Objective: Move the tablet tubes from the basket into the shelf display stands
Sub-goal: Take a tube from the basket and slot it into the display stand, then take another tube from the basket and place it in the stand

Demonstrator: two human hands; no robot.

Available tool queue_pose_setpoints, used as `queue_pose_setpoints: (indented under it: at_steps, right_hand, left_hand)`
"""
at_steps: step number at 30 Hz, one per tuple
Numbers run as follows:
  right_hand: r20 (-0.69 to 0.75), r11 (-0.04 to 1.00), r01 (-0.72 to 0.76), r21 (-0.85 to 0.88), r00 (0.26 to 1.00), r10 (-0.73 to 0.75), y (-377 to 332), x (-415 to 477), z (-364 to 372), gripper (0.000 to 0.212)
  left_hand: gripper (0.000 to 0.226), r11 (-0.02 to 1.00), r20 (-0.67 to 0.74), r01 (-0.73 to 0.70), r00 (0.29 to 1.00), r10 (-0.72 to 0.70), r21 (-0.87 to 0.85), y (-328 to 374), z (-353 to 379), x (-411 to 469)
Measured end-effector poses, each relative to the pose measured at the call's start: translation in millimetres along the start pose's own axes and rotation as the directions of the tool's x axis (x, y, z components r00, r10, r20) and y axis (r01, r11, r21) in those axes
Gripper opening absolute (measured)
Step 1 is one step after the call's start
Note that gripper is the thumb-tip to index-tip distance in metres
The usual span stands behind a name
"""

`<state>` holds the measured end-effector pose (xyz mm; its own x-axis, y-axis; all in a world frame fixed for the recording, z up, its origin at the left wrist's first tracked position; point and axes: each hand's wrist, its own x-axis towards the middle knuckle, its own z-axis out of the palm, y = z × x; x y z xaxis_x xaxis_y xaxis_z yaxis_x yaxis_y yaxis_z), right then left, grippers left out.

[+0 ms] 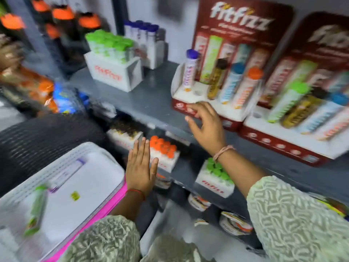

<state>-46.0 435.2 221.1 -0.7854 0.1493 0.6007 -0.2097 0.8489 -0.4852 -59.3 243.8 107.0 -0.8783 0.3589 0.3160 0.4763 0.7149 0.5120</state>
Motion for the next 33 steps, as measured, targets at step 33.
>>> queue_pose_setpoints:
  at_steps: [33]
  right_hand:
    - [0.686, -0.012, -0.948, 0.318, 0.222, 0.693, -142.8, -62.2, 408.7, 0.031]
  left_hand:
    - [0.064, 0.647, -0.104, 0.698, 0.700, -0.707, 0.307, -211.0, -36.9, -194.7]
